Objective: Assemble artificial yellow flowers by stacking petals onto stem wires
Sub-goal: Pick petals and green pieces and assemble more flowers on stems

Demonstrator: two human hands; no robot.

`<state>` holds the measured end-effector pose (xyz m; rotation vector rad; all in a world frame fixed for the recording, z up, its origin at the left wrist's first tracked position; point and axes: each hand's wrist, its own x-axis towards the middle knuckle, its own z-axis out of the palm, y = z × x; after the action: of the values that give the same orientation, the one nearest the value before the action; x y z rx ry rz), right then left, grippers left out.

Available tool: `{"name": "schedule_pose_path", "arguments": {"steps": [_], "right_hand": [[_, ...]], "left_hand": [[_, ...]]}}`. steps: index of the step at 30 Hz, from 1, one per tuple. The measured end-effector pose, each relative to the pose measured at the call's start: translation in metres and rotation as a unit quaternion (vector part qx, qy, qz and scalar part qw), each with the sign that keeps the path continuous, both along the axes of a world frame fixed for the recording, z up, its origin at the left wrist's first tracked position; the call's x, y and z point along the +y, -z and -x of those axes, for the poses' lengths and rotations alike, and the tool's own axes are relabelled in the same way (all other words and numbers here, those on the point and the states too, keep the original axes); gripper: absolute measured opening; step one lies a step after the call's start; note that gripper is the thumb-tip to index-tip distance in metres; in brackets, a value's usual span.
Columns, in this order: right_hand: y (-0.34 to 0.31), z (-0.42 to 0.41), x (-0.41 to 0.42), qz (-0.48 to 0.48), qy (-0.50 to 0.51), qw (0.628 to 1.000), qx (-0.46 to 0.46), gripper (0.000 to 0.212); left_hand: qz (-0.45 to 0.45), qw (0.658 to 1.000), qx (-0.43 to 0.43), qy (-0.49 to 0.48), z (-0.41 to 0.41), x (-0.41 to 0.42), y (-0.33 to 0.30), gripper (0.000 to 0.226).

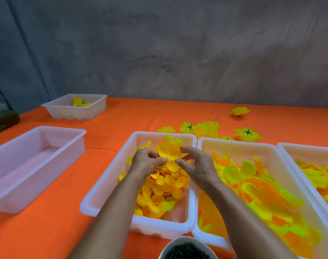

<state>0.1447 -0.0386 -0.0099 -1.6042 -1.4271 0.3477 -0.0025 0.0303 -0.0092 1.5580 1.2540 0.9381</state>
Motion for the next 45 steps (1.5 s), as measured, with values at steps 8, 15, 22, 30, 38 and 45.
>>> {"name": "schedule_pose_path", "arguments": {"steps": [8, 15, 22, 30, 38, 45], "right_hand": [[-0.008, -0.011, -0.002, -0.026, -0.045, 0.983, 0.177, 0.012], [-0.009, -0.017, 0.001, -0.006, -0.065, 0.965, 0.256, 0.019], [-0.008, -0.019, -0.002, -0.017, -0.096, 0.967, 0.234, 0.014], [-0.004, -0.015, 0.006, -0.007, -0.063, 0.995, 0.072, 0.017], [-0.004, -0.009, 0.003, 0.017, -0.080, 0.997, -0.003, 0.018], [-0.004, -0.009, 0.006, -0.010, -0.047, 0.995, 0.092, 0.020]], "left_hand": [[0.023, 0.985, -0.152, 0.075, -0.008, -0.011, -0.013, 0.020], [0.052, 0.983, -0.142, 0.101, -0.014, -0.010, -0.014, 0.013], [0.084, 0.979, -0.152, 0.103, -0.015, -0.007, -0.013, 0.010], [0.001, 0.986, -0.152, 0.064, -0.018, -0.006, -0.010, 0.006], [-0.045, 0.993, -0.103, 0.019, -0.019, 0.001, -0.005, 0.013], [0.043, 0.978, -0.192, 0.076, -0.017, -0.006, -0.013, 0.040]]}}
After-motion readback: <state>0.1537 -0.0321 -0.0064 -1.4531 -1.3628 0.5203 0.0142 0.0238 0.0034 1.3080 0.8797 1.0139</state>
